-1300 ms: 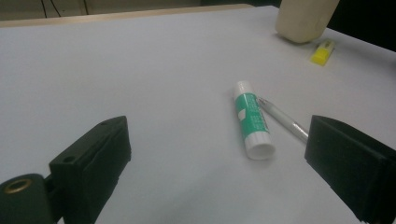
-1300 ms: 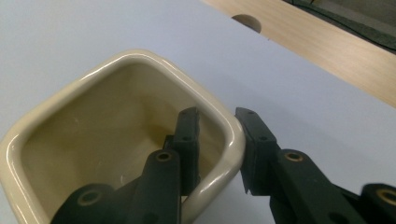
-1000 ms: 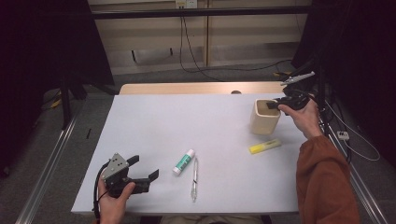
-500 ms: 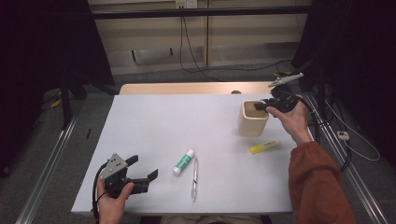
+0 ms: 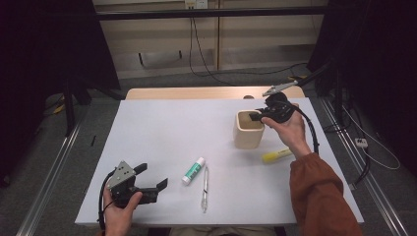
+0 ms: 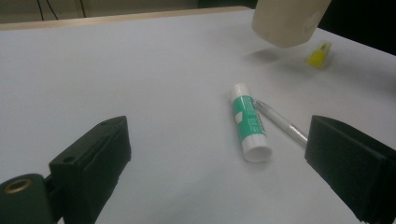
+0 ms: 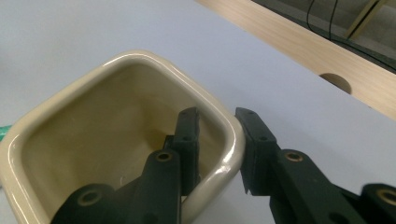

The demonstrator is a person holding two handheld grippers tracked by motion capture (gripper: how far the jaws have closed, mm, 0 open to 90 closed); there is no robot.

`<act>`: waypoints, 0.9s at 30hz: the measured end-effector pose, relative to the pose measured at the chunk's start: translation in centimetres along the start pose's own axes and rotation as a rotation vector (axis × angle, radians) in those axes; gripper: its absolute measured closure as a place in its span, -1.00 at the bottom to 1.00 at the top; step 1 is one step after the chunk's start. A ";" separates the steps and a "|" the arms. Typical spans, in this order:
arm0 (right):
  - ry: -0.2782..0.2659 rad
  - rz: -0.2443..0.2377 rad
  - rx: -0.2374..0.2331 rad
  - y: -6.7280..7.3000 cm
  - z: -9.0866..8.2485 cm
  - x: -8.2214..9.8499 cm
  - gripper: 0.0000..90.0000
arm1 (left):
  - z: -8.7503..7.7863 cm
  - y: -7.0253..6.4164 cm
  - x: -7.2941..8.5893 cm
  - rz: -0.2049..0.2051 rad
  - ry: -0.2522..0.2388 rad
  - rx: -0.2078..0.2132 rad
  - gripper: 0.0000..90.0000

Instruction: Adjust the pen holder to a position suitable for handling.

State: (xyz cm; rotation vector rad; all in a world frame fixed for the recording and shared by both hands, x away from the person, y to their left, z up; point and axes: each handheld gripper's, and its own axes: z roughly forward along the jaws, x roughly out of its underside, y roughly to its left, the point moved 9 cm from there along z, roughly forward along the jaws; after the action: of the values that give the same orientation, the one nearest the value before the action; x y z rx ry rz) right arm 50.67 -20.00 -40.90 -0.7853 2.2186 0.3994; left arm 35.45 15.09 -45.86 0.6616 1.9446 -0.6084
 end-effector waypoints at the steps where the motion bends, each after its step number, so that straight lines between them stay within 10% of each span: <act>1: 0.002 -0.003 -0.007 0.3 0.2 -0.1 0.59 | 0.0 0.0 0.0 -0.002 -0.001 -0.001 -0.85; 27: 0.021 -0.019 -0.043 5.3 5.5 -1.9 0.59 | -0.5 0.0 0.0 0.002 -0.008 -0.001 -0.85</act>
State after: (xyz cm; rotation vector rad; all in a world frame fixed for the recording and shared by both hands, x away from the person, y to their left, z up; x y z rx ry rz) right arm 51.27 -12.45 -42.99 -0.8360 2.2272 0.4332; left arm 35.18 15.44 -45.65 0.6595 1.9364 -0.6075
